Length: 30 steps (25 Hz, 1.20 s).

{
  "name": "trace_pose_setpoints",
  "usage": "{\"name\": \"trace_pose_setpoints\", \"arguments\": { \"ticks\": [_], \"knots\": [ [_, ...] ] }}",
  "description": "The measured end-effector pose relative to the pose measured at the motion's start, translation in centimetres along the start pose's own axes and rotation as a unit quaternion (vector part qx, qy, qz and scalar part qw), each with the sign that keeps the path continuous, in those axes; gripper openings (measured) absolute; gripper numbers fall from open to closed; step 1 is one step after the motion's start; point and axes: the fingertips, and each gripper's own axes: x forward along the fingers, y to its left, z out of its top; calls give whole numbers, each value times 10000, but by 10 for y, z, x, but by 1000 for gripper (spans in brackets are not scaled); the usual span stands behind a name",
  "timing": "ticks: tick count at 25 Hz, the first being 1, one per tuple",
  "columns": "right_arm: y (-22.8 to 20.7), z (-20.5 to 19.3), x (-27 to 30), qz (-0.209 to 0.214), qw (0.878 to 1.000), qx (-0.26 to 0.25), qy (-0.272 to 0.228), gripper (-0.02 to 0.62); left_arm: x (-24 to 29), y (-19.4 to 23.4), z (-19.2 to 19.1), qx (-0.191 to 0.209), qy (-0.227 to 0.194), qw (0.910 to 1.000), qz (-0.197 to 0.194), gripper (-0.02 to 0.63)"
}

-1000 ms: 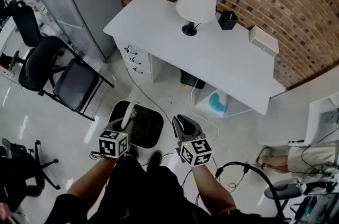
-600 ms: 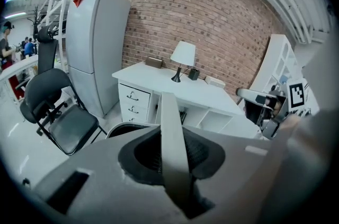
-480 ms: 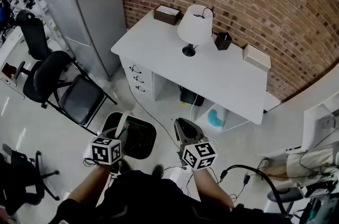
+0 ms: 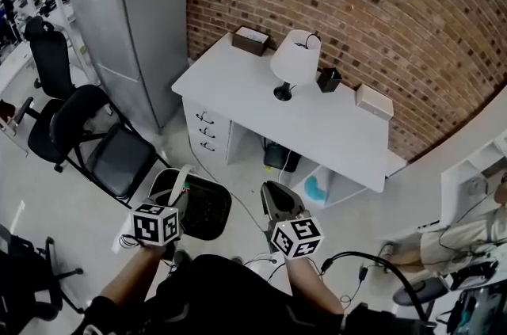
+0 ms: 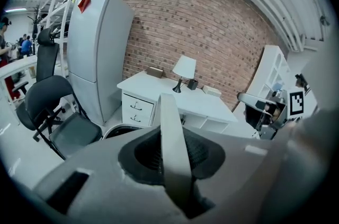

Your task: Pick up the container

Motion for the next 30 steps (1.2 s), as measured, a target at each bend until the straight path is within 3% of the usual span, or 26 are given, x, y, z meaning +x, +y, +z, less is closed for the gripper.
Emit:
{"name": "trace_pose_setpoints", "arguments": {
  "ticks": [6, 12, 30],
  "knots": [
    [22, 23, 2, -84, 9998, -125, -114, 26, -24, 16, 18, 95, -164, 9996, -200, 74],
    [39, 33, 7, -68, 9994, -248, -226, 15, -42, 29, 29, 233, -318, 9991, -150, 74],
    [57, 34, 23, -19, 9999, -158, -52, 8, -56, 48, 28, -133, -624, 9980, -37, 74]
  ]
}}
